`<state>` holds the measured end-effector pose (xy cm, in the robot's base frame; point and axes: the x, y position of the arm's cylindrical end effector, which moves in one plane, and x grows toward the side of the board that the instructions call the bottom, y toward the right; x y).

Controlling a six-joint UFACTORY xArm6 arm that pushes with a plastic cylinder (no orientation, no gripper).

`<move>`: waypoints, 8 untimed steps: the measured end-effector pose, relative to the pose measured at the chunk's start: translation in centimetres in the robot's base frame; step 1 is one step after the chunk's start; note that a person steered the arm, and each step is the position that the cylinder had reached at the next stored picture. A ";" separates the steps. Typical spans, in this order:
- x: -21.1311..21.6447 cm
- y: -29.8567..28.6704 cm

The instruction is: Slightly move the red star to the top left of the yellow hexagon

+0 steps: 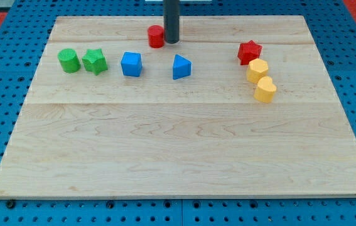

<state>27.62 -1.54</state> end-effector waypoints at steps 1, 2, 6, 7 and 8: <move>0.6 8.9; -2.6 12.2; 3.3 10.4; 3.3 6.8; 2.8 8.4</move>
<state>30.42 6.90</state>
